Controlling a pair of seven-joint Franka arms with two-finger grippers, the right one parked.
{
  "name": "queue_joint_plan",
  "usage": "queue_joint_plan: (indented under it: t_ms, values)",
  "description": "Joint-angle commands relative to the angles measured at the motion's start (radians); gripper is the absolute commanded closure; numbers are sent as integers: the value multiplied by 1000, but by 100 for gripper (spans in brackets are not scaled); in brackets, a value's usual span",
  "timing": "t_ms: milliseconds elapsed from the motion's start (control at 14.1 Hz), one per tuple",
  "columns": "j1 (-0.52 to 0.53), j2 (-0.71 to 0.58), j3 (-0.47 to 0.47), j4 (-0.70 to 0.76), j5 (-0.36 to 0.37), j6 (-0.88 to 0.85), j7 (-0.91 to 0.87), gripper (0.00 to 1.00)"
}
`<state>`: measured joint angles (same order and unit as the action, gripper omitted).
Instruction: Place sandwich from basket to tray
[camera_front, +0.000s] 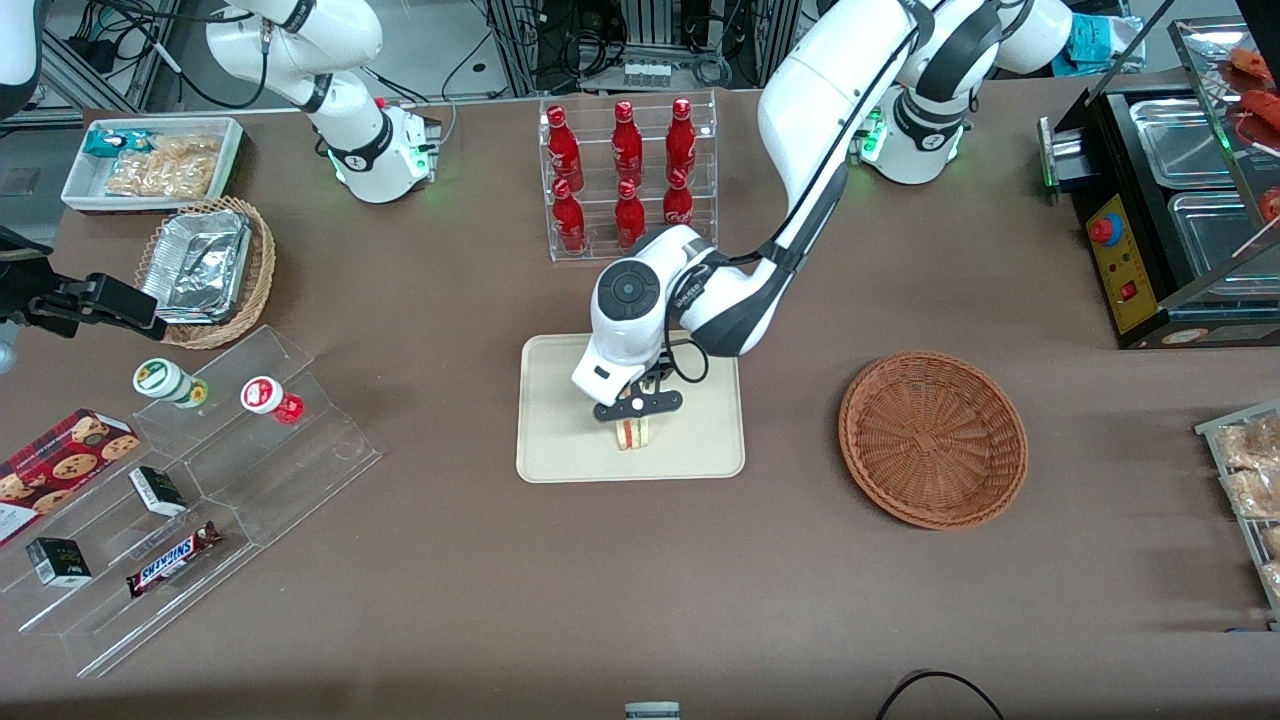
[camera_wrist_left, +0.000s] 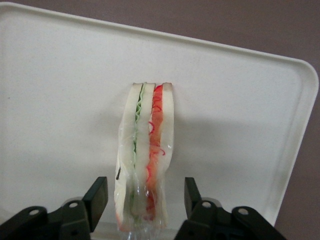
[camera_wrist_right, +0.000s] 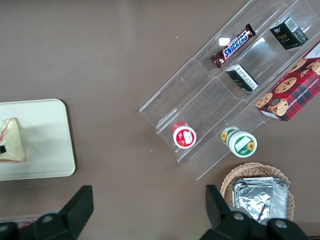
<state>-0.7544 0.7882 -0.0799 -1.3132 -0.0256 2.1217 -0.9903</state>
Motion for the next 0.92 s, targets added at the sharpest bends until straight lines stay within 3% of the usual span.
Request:
queue_joint_plan:
  t_ms: [0,283,850]
  values:
    - [0,-91,9,-1,18,-142,-45,0]
    - [15,-233,117,-30,13,-399,-53,0]
    - [260,-599,118,-466,13,-379,404,0]
